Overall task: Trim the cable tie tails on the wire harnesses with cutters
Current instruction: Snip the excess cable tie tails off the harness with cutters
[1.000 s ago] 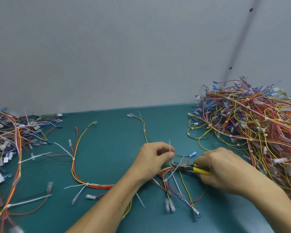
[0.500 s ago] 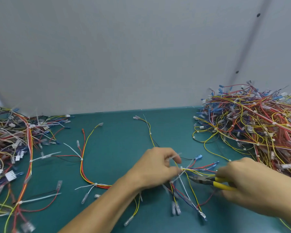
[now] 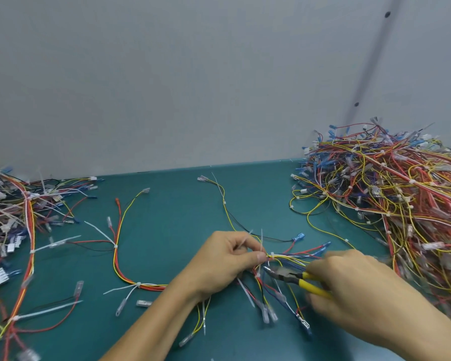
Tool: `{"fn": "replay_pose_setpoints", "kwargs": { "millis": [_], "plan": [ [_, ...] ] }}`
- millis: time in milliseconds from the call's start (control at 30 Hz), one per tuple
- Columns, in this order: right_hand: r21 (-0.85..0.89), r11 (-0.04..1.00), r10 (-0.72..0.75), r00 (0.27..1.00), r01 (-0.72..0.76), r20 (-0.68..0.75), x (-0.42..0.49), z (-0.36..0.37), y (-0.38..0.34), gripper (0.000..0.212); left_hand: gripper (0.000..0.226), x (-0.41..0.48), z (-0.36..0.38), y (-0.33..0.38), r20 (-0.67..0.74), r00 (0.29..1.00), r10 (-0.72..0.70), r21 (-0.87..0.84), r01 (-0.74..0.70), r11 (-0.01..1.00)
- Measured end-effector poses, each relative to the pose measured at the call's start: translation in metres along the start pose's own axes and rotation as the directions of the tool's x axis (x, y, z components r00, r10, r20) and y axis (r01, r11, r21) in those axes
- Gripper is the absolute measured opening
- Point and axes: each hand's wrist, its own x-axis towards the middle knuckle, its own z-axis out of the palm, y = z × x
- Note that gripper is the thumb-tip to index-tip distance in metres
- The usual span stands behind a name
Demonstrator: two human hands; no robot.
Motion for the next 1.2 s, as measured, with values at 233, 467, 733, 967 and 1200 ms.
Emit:
{"fn": "replay_pose_setpoints", "kwargs": {
  "millis": [233,467,733,967,1200],
  "plan": [
    [0.035,0.999,0.033,0.999,-0.033,-0.004,0.0,0.005,-0.01,0.03,0.016,0.002,0.001,-0.004,-0.043,0.999,-0.014,-0.032,0.013,0.999],
    [0.037,0.998,0.053,0.998,-0.054,0.032,-0.001,-0.002,-0.006,0.033,0.014,0.002,0.0,-0.006,-0.036,0.999,-0.019,-0.04,0.017,0.999],
    [0.056,0.998,0.033,0.999,-0.034,0.017,-0.001,0.001,-0.009,0.03,0.012,0.002,-0.001,-0.007,-0.032,0.999,-0.023,-0.024,0.022,0.999],
    [0.096,0.994,0.048,0.998,-0.052,0.052,-0.003,-0.004,-0.012,0.027,0.016,0.003,-0.002,-0.007,-0.034,0.999,-0.031,-0.023,0.03,0.999],
    [0.072,0.994,0.078,0.991,-0.086,0.107,-0.004,-0.007,-0.019,0.033,0.014,0.003,-0.001,-0.009,-0.043,0.999,-0.031,-0.037,0.029,0.999]
  ]
}}
